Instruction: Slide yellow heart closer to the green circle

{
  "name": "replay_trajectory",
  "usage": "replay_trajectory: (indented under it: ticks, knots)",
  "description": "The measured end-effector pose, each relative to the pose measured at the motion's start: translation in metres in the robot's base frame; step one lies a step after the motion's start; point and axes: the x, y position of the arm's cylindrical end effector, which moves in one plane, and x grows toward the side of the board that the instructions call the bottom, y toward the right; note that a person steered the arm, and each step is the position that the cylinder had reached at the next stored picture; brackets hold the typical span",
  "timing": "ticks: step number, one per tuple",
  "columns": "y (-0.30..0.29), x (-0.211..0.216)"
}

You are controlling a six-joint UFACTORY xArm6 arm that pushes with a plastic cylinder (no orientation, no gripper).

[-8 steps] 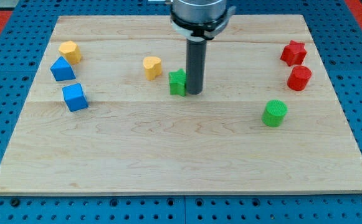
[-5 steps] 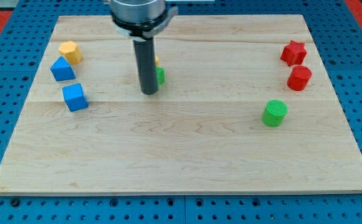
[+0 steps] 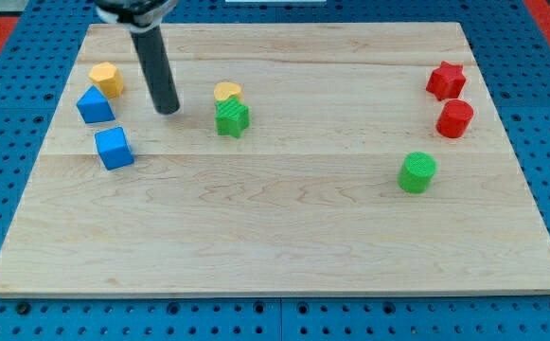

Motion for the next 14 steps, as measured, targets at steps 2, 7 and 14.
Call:
replay_trajectory:
  ticks: [2,7,14]
  knots:
    - [0.08,-0.007]
    - [0.167,0.049]
    - [0.212,0.114]
